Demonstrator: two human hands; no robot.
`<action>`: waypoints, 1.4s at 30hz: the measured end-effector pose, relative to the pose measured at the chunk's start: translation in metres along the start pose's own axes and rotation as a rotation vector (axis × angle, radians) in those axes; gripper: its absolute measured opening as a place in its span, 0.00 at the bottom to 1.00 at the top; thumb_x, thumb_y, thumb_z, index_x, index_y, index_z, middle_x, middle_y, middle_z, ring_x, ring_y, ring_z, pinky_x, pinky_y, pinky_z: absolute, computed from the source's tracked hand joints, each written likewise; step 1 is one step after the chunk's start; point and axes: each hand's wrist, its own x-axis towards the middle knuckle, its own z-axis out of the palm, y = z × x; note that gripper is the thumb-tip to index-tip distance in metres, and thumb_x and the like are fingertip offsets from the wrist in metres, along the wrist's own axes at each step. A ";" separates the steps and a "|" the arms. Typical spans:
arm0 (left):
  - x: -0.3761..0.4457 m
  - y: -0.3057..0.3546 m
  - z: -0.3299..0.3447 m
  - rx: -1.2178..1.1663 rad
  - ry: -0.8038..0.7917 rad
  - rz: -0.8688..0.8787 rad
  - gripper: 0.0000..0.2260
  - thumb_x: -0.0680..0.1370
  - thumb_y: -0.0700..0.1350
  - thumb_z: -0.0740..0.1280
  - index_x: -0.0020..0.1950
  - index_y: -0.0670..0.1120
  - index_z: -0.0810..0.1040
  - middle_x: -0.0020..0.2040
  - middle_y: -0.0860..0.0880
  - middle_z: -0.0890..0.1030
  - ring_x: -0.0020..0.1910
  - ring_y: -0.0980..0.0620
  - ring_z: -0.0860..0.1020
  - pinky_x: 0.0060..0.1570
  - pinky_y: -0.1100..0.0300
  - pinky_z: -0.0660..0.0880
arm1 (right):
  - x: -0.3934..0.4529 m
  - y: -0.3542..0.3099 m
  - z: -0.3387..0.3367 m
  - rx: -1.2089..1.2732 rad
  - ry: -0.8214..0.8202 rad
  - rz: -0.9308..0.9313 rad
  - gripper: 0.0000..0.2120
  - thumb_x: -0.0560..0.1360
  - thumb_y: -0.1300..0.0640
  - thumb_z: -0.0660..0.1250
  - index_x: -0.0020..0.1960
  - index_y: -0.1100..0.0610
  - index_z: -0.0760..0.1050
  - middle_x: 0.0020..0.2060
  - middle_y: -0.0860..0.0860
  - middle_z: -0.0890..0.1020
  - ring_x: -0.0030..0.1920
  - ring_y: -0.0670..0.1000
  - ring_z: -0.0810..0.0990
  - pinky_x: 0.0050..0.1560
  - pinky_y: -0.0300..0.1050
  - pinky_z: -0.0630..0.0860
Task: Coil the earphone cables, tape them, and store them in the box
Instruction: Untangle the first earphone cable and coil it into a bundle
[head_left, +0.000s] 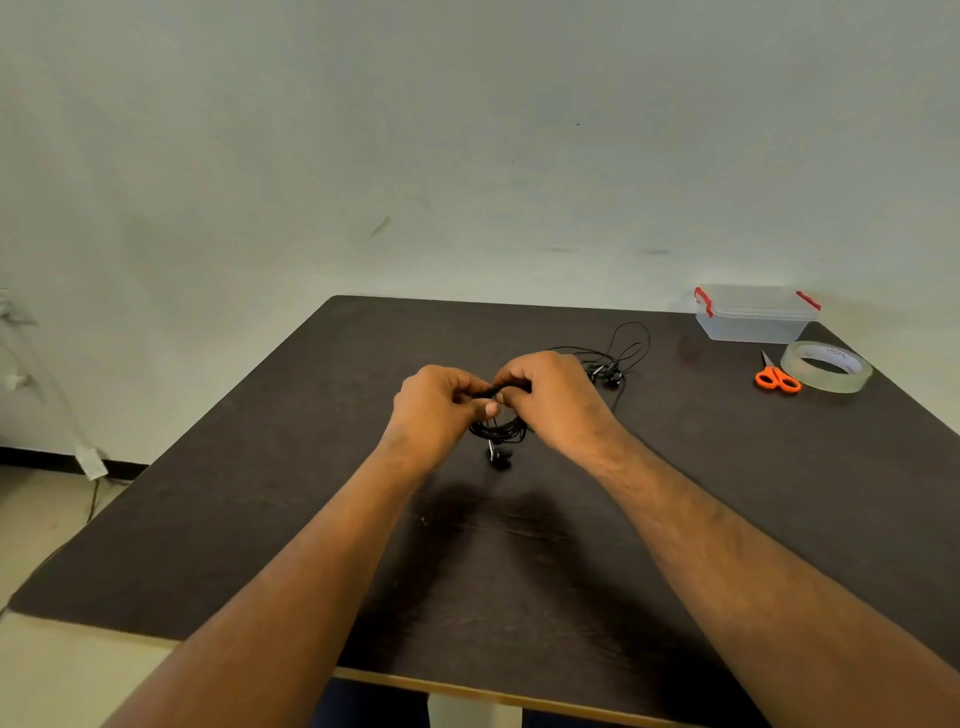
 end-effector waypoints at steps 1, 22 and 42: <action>0.001 0.001 0.000 0.111 0.018 0.005 0.03 0.73 0.46 0.74 0.46 0.53 0.85 0.32 0.54 0.82 0.37 0.57 0.79 0.49 0.53 0.76 | 0.000 0.000 0.002 -0.014 -0.005 -0.012 0.06 0.75 0.58 0.69 0.50 0.52 0.83 0.42 0.48 0.85 0.43 0.46 0.82 0.47 0.43 0.78; -0.011 -0.005 0.005 -0.045 0.141 0.200 0.06 0.78 0.39 0.68 0.47 0.49 0.83 0.38 0.54 0.83 0.43 0.59 0.81 0.51 0.59 0.76 | -0.001 -0.009 0.010 0.214 -0.192 0.300 0.12 0.75 0.65 0.62 0.37 0.56 0.78 0.31 0.51 0.79 0.35 0.49 0.76 0.38 0.45 0.70; -0.028 -0.016 0.036 -0.353 0.299 -0.137 0.09 0.79 0.44 0.64 0.42 0.54 0.82 0.41 0.55 0.84 0.46 0.56 0.82 0.56 0.47 0.77 | -0.012 0.000 0.046 0.018 0.035 0.461 0.10 0.75 0.47 0.62 0.43 0.52 0.75 0.37 0.51 0.81 0.35 0.54 0.82 0.35 0.49 0.80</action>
